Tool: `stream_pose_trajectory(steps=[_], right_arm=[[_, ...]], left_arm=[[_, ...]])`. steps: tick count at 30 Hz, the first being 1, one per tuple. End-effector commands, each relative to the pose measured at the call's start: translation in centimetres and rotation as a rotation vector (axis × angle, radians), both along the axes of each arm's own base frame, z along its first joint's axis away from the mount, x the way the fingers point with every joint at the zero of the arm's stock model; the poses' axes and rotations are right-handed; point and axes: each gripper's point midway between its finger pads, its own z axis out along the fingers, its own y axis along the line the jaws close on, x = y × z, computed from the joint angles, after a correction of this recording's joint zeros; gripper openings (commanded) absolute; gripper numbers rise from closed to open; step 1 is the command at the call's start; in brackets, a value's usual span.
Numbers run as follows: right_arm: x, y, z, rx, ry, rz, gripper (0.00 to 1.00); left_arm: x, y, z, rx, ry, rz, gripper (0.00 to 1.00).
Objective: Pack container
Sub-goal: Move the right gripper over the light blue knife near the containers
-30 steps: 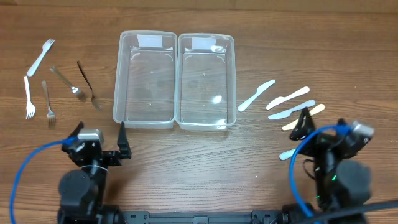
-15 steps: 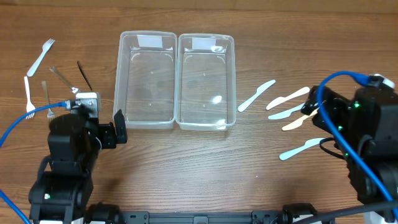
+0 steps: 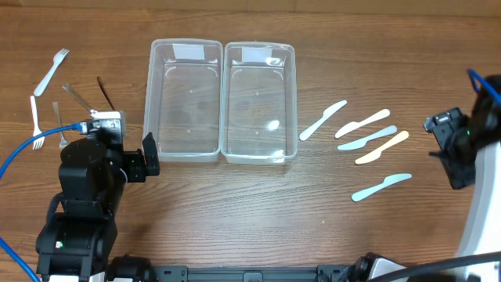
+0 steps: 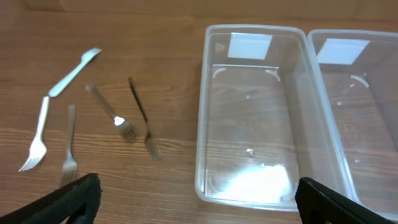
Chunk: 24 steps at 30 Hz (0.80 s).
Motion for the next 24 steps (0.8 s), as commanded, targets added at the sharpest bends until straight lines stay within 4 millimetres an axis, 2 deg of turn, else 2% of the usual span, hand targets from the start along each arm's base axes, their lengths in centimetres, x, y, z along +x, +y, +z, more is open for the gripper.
stream_pose_trajectory(steps=[1,6,11,24], right_arm=[[1.5,0.4,-2.5,0.063,0.011,0.029,1.00],[2.3,0.9,-6.2,0.102,-0.009,0.050,1.00],[2.5,0.8,-8.7,0.095,-0.013,0.071,1.00],[-0.4,2.0,-15.9,0.127,0.048,0.049,1.00]], left_arm=[[0.1,1.2,1.5,0.012,-0.038,0.070,1.00],[0.2,1.3,1.8,0.014,-0.051,0.073,1.00],[0.3,1.3,1.9,0.013,-0.058,0.073,1.00],[0.3,1.3,1.9,0.012,-0.058,0.073,1.00]])
